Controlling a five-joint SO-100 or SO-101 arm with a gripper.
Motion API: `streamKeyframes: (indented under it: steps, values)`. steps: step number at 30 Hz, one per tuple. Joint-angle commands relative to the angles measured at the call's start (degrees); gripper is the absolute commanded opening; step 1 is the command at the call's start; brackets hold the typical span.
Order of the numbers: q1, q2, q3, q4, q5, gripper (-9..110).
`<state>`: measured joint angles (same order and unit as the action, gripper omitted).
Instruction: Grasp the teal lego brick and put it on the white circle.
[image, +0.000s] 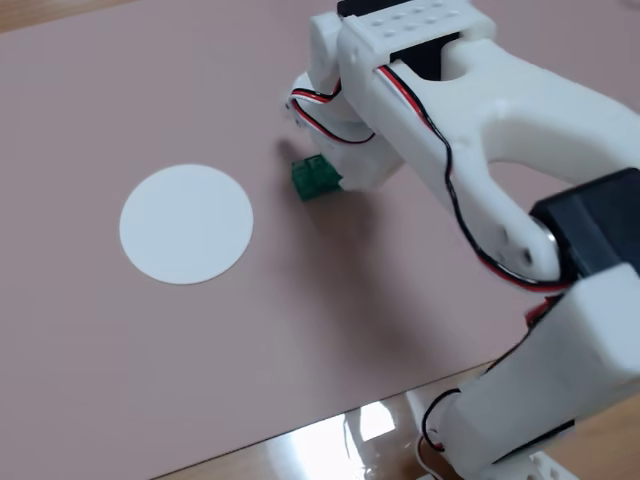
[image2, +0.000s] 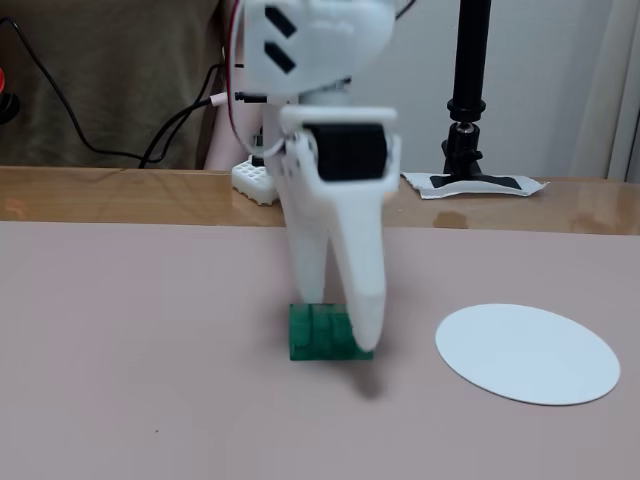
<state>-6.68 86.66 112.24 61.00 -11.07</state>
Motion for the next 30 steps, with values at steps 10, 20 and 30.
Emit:
streamKeyframes:
  steps: [10, 20, 30]
  values:
    - [0.6, -7.4, -4.4, 1.2, -0.4, 0]
    - [1.3, 6.2, -4.0, 5.9, 2.5, 0]
    - [-8.2, 13.5, -19.8, 19.0, 5.5, 0]
